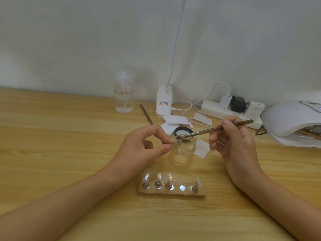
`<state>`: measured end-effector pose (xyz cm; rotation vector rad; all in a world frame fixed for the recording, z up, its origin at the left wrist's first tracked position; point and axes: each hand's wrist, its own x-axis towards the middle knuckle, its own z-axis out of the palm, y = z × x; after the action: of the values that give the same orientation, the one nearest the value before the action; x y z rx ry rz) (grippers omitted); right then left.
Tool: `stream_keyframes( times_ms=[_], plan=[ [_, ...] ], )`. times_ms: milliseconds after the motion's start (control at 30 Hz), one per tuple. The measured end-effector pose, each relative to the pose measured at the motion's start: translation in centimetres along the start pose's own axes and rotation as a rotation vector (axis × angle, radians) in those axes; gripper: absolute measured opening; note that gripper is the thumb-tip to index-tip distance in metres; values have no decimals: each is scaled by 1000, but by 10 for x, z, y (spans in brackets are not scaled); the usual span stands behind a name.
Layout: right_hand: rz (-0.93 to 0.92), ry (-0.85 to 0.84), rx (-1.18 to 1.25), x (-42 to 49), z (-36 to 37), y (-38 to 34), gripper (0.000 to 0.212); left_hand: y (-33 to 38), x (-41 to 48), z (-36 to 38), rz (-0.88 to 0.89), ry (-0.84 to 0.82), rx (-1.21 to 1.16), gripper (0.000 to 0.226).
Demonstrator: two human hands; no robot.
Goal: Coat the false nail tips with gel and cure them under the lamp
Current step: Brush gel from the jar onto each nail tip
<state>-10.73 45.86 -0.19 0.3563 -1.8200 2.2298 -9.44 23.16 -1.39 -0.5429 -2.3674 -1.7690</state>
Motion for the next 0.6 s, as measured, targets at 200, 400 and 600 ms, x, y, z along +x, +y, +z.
stream_keyframes(
  times_ms=[200, 400, 600],
  plan=[
    [10, 29, -27, 1, -3, 3, 16, -1, 1, 0, 5, -4, -9, 15],
    [-3, -7, -50, 1, -1, 4, 16, -2, 1, -1, 6, -4, -8, 15],
    [-6, -46, -15, 0, 0, 2, 16, -1, 1, 0, -2, -5, -11, 13]
  ],
)
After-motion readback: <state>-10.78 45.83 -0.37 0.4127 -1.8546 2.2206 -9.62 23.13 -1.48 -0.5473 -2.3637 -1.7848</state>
